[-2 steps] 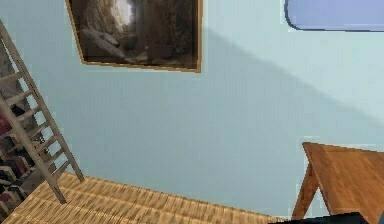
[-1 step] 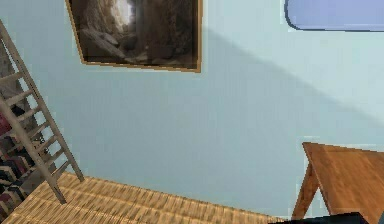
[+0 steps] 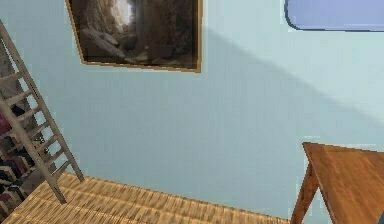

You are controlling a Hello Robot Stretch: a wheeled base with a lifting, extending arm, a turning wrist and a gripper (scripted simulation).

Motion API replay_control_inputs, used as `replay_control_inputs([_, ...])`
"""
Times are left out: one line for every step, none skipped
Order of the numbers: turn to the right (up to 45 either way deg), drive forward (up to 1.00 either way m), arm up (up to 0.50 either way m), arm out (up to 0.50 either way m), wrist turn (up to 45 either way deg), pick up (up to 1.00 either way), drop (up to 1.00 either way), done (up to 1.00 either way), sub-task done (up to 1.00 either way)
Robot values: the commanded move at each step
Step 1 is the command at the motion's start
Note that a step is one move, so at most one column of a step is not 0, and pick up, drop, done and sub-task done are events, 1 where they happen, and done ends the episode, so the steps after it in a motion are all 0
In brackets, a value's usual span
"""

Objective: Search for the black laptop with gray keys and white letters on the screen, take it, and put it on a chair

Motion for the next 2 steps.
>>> replay_control_inputs([0.0, 0.0, 0.0, -0.1, 0.0, 0.0, 0.0, 0.0, 0.0])
replay_control_inputs([0.0, 0.0, 0.0, 0.0, 0.0, 0.0, 0.0, 1.0, 0.0])
